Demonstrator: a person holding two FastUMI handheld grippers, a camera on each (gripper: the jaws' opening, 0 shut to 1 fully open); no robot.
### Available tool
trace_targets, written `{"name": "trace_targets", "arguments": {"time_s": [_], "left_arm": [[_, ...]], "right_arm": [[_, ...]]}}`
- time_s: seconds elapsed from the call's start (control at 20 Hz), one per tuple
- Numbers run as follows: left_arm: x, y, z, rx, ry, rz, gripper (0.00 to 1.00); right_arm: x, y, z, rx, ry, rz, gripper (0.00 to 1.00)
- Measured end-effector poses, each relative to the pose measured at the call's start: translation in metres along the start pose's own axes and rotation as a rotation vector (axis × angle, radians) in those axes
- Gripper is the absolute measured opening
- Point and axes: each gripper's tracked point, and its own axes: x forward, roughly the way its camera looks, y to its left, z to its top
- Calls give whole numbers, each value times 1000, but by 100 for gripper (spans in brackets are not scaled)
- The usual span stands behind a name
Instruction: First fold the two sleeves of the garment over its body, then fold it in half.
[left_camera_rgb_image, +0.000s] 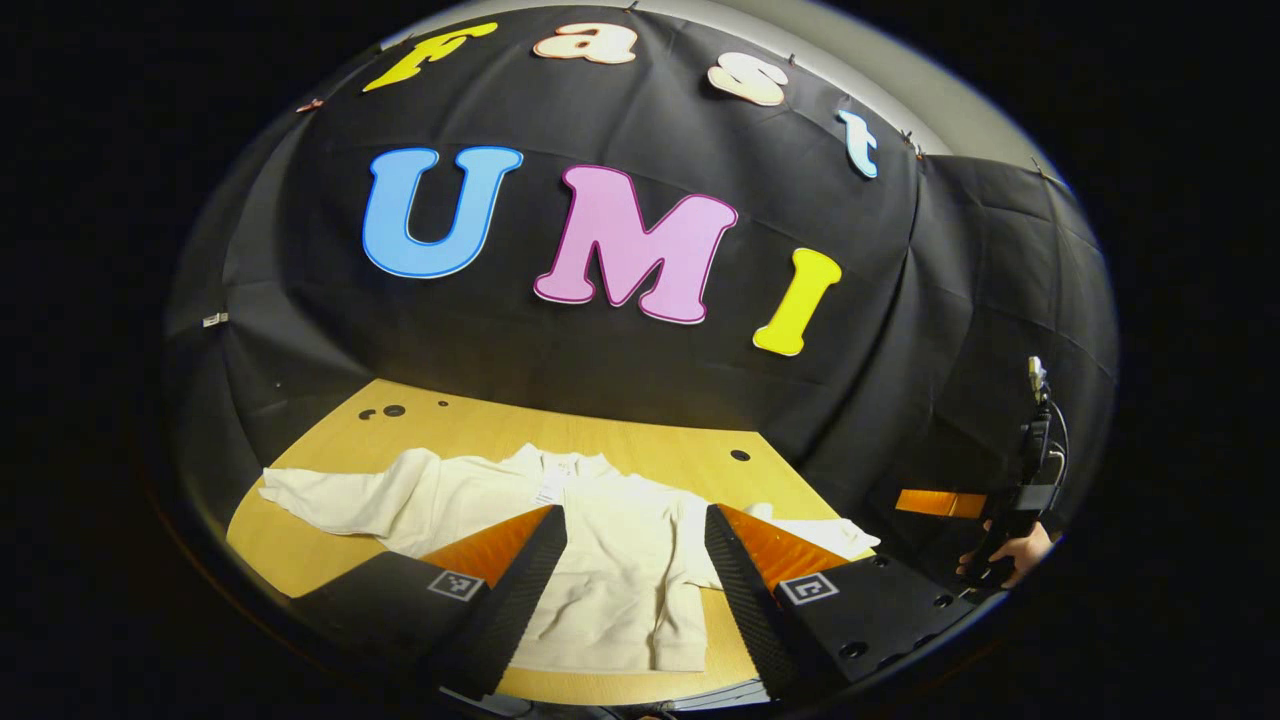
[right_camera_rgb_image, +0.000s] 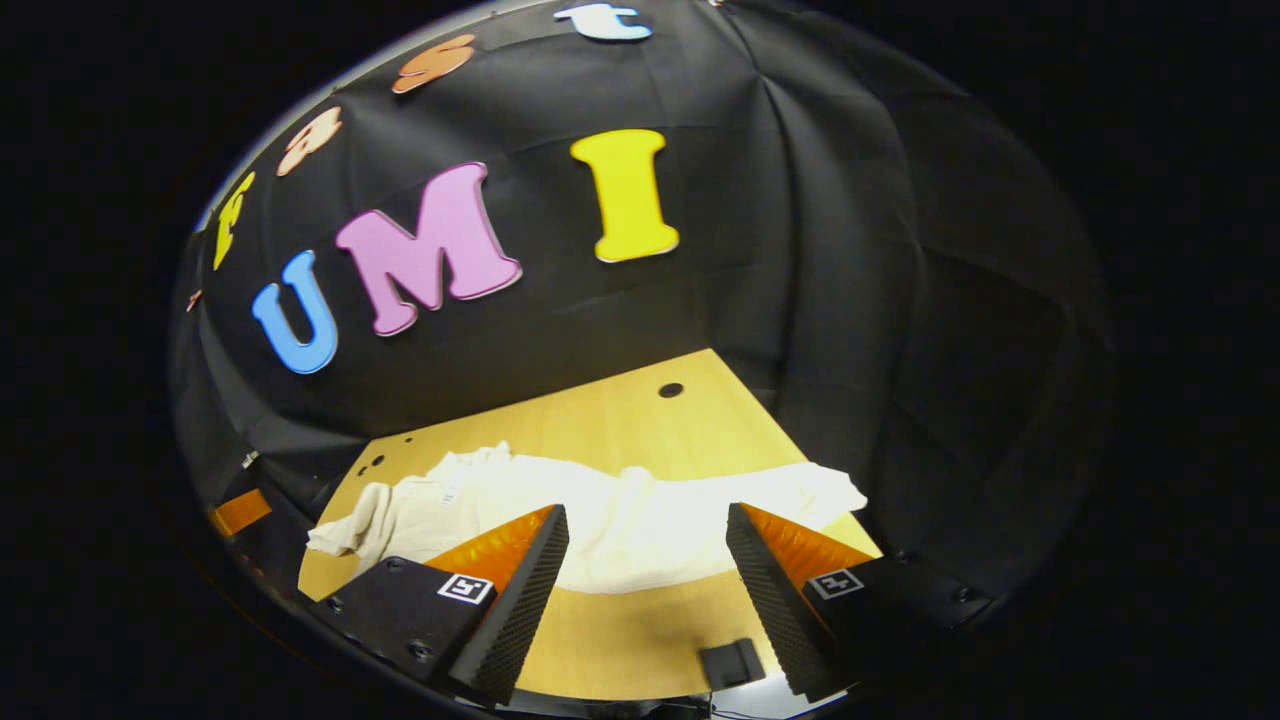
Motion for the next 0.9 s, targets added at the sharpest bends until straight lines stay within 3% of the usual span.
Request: {"name": "trace_targets", "arguments": {"time_s": [0.4,0.9], "left_arm": [[25,-25,-21,5,80,44,92],[50,-63,-34,70,142,41,92]], "right_arm": [[81,-148,-33,98,124,-171,98],[167,-207,-86,220,270,-173,98]]}}
